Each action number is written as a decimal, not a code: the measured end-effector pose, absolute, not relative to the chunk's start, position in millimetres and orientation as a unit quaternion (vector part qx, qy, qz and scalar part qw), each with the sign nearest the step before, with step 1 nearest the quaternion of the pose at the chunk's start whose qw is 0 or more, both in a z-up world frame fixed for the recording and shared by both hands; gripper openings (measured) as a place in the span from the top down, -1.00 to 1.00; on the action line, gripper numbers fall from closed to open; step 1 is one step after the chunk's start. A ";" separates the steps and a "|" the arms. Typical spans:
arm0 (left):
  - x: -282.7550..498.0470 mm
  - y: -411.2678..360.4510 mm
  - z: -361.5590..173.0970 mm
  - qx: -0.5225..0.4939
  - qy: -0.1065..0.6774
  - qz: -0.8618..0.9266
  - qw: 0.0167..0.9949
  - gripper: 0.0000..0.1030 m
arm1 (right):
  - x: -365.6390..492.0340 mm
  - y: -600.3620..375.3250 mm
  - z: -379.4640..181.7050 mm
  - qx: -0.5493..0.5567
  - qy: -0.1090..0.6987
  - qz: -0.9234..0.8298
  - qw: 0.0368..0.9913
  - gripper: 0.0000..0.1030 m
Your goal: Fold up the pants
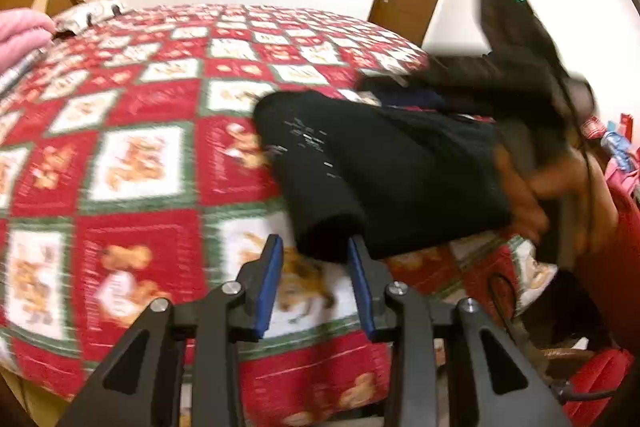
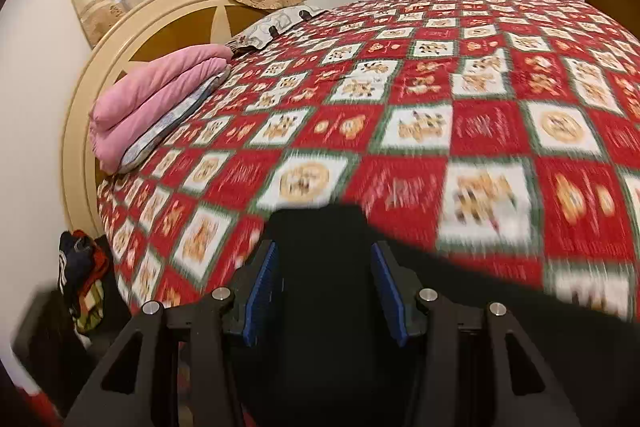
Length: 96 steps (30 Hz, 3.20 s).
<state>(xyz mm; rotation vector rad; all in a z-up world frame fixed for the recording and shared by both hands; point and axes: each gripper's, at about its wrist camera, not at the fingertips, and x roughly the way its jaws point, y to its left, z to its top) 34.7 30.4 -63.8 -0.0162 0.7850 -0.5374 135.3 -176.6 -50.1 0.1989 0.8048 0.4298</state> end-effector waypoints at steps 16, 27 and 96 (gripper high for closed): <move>55.1 73.0 -46.6 -0.001 0.403 -0.282 0.871 -0.15 | 39.9 -113.7 -67.4 -0.005 0.350 0.296 0.889 0.02; 107.7 106.9 -41.6 -0.059 0.403 -0.212 0.889 -0.15 | 50.2 -62.5 -101.5 -0.143 0.334 0.235 0.901 0.09; 112.7 -23.4 -72.0 0.013 0.437 -0.164 0.884 -0.54 | -4.4 -317.0 -81.6 0.238 0.342 0.005 0.909 -0.46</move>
